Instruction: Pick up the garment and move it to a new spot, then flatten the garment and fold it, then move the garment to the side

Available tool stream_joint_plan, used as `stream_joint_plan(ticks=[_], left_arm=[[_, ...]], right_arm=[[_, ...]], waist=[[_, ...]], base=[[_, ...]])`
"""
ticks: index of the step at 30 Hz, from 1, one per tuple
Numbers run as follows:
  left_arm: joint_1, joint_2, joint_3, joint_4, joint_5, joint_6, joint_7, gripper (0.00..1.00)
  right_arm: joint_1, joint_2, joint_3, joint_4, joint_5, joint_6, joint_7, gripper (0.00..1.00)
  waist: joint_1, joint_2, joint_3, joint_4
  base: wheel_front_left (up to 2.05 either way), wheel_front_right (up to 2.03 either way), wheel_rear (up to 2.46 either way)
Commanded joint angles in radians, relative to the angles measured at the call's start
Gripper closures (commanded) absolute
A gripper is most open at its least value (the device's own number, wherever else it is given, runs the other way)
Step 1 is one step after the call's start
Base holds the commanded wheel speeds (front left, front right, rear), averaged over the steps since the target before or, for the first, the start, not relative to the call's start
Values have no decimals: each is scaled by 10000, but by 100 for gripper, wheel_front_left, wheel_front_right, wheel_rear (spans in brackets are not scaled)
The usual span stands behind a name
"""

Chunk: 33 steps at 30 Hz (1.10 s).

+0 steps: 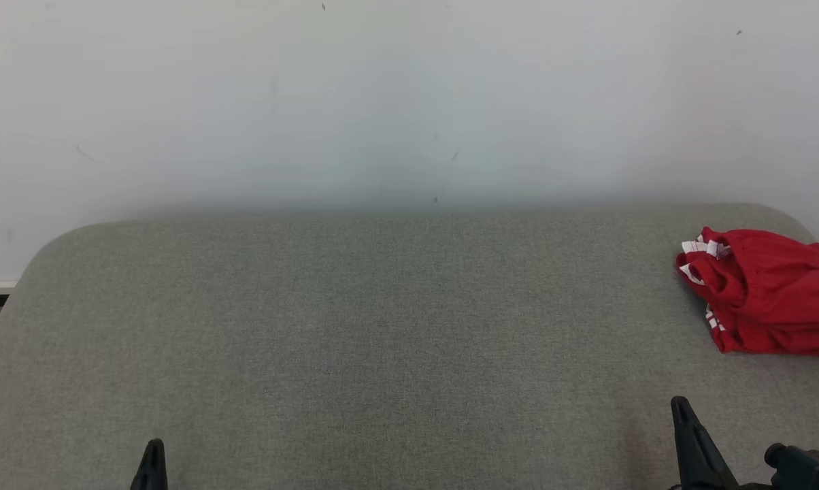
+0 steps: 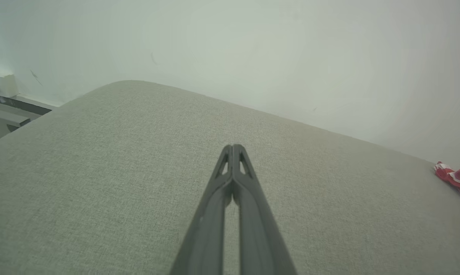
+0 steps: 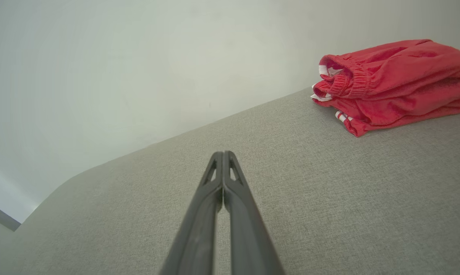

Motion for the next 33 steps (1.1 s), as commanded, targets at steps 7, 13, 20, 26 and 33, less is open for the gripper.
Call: stream_joint_plan(ticks=[7, 13, 20, 26, 33], left_arm=[[-521, -51, 130, -26, -1440, -38, 314, 100], [-649, -112, 173, 36, -2228, -51, 504, 100], [-850, -199, 238, 132, -3396, -74, 797, 100], [-979, -261, 287, 202, -4213, -90, 1000, 100], [-1139, -330, 342, 274, -5089, -108, 1221, 100]], right_arm=[[-482, 86, -236, -71, 1341, -4, 317, 100], [-581, 147, -337, -32, 2061, -5, 498, 100], [-740, 237, -488, 28, 3130, -7, 764, 100], [-864, 301, -592, 71, 3872, -8, 955, 100], [-974, 373, -706, 118, 4690, -9, 1154, 100]], waist=[[0, -1, 59, -5], [0, -1, 99, -9], [0, -1, 162, -15], [0, -1, 209, -19], [0, -1, 264, -24]], base=[[0, 0, 0], [0, 0, 0], [0, 0, 0], [0, 0, 0], [0, 0, 0]])
